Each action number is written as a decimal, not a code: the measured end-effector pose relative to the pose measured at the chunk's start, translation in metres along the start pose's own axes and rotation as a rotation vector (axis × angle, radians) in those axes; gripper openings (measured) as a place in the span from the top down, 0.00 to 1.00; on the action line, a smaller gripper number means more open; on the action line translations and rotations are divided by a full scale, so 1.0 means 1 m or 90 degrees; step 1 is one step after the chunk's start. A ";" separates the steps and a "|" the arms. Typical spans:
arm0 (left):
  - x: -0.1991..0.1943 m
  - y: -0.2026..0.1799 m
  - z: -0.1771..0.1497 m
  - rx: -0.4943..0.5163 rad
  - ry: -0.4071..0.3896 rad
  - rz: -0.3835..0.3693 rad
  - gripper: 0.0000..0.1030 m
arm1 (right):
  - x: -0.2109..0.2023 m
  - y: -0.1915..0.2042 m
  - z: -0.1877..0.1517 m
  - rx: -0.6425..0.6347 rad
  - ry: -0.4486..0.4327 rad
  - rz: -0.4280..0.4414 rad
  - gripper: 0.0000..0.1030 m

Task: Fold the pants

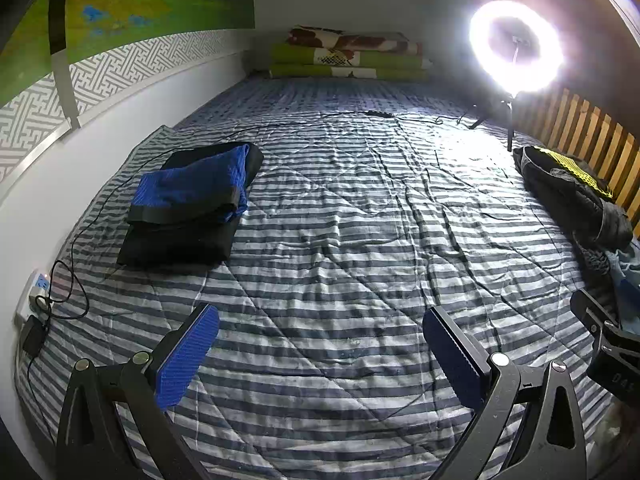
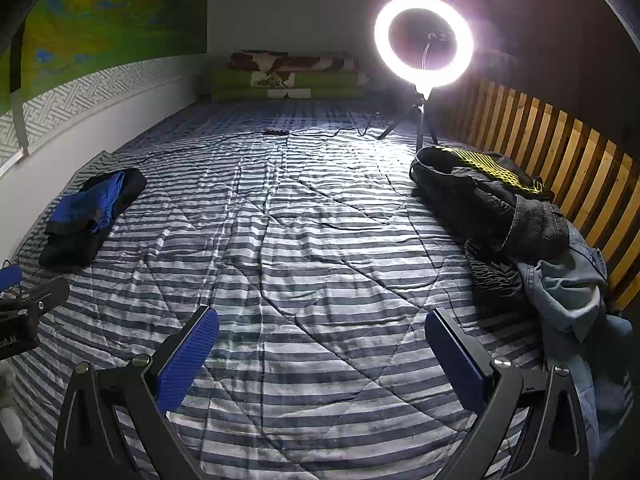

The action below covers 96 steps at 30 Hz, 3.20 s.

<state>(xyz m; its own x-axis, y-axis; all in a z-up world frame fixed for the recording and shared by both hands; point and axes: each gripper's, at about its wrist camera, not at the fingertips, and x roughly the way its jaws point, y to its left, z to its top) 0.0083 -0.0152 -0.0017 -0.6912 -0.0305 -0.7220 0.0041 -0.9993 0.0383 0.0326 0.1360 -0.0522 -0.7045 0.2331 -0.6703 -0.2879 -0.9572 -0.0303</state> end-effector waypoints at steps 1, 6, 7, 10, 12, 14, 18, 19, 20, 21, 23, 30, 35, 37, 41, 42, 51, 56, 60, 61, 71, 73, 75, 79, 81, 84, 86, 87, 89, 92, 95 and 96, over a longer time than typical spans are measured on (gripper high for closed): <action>0.000 0.001 0.000 0.001 0.001 0.000 0.00 | 0.000 0.000 0.000 0.000 0.000 0.000 0.02; 0.000 0.000 0.000 0.001 0.001 -0.002 0.00 | 0.000 -0.001 0.000 0.002 0.003 0.002 0.02; 0.000 0.000 0.000 0.001 0.001 -0.002 0.00 | 0.000 -0.002 0.000 0.002 0.003 0.003 0.02; -0.001 -0.001 0.000 0.003 0.000 -0.003 0.00 | -0.001 -0.002 0.000 0.002 0.003 0.004 0.02; -0.001 -0.002 0.000 0.004 0.000 -0.003 0.00 | -0.001 -0.002 0.000 0.002 0.003 0.004 0.02; -0.001 -0.003 0.000 0.006 -0.001 -0.002 0.00 | -0.001 -0.002 0.000 0.002 0.003 0.003 0.02; -0.002 -0.003 0.000 0.007 -0.003 -0.003 0.00 | -0.001 -0.002 0.000 0.002 0.003 0.003 0.02; -0.003 -0.003 0.000 0.007 -0.003 -0.003 0.00 | -0.001 -0.002 -0.001 0.003 0.003 0.003 0.02; -0.003 -0.003 0.000 0.008 -0.004 -0.004 0.00 | -0.002 -0.003 -0.001 0.003 0.004 0.003 0.02; -0.003 -0.003 -0.001 0.008 -0.003 -0.004 0.00 | -0.002 -0.002 -0.001 0.003 0.004 0.003 0.02; -0.003 -0.003 -0.001 0.008 -0.002 -0.004 0.00 | -0.002 -0.003 -0.001 0.004 0.005 0.004 0.02; -0.001 -0.001 -0.001 0.020 -0.001 -0.017 0.00 | -0.001 -0.002 0.000 0.004 0.007 0.005 0.02; -0.001 -0.001 -0.001 0.021 0.000 -0.017 0.00 | -0.001 -0.001 0.000 0.005 0.007 0.004 0.02; -0.001 -0.001 -0.002 0.020 0.000 -0.017 0.00 | -0.001 -0.001 0.000 0.005 0.008 0.005 0.02; 0.000 -0.001 -0.002 0.021 -0.001 -0.016 0.00 | 0.002 -0.002 0.000 0.005 0.010 0.007 0.02; 0.000 -0.001 -0.002 0.021 -0.001 -0.016 0.00 | 0.002 -0.002 0.000 0.005 0.010 0.007 0.02; 0.001 -0.001 -0.002 0.022 -0.001 -0.017 0.00 | 0.003 -0.003 -0.001 0.006 0.011 0.008 0.02; 0.001 -0.001 -0.003 0.024 -0.001 -0.017 0.00 | 0.003 -0.003 -0.001 0.007 0.010 0.007 0.02; 0.000 -0.002 -0.002 0.022 -0.001 -0.016 0.00 | 0.003 -0.003 -0.001 0.007 0.011 0.008 0.02; 0.001 -0.003 -0.002 0.022 -0.001 -0.016 0.00 | 0.003 -0.003 -0.001 0.007 0.011 0.008 0.02; 0.002 -0.006 0.002 0.024 0.000 -0.021 0.00 | 0.006 -0.005 -0.001 0.007 0.012 0.005 0.02; 0.003 -0.006 0.002 0.023 0.000 -0.025 0.00 | 0.007 -0.006 0.000 0.008 0.013 0.003 0.02; 0.003 -0.008 0.003 0.024 -0.001 -0.028 0.00 | 0.008 -0.008 0.001 0.011 0.013 0.001 0.02; 0.007 -0.013 0.005 0.030 -0.001 -0.026 0.00 | 0.010 -0.014 0.007 0.005 0.000 -0.012 0.02; 0.010 -0.014 0.005 0.030 0.002 -0.027 0.00 | 0.013 -0.021 0.012 0.008 -0.005 -0.021 0.02; 0.013 -0.015 0.006 0.027 0.006 -0.031 0.00 | 0.021 -0.036 0.018 0.029 0.001 -0.021 0.02; 0.015 -0.016 0.007 0.026 0.009 -0.030 0.00 | 0.027 -0.048 0.025 0.049 0.007 -0.021 0.02; 0.016 -0.016 0.007 0.025 0.010 -0.031 0.00 | 0.031 -0.056 0.029 0.061 0.009 -0.024 0.02; 0.019 -0.017 0.007 0.023 0.013 -0.030 0.00 | 0.035 -0.069 0.035 0.081 0.012 -0.030 0.02; 0.024 -0.019 0.006 0.023 0.018 -0.030 0.00 | 0.041 -0.095 0.046 0.110 0.008 -0.047 0.02; 0.031 -0.022 0.005 0.025 0.026 -0.032 0.00 | 0.046 -0.124 0.062 0.138 -0.004 -0.074 0.02; 0.033 -0.024 0.004 0.026 0.029 -0.031 0.00 | 0.047 -0.132 0.067 0.144 -0.007 -0.082 0.02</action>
<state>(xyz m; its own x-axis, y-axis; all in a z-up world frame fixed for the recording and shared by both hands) -0.0177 0.0075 -0.0235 -0.6569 0.0157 -0.7539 -0.0583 -0.9978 0.0301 -0.0061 0.2849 -0.0298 -0.6596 0.3539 -0.6631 -0.5125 -0.8571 0.0524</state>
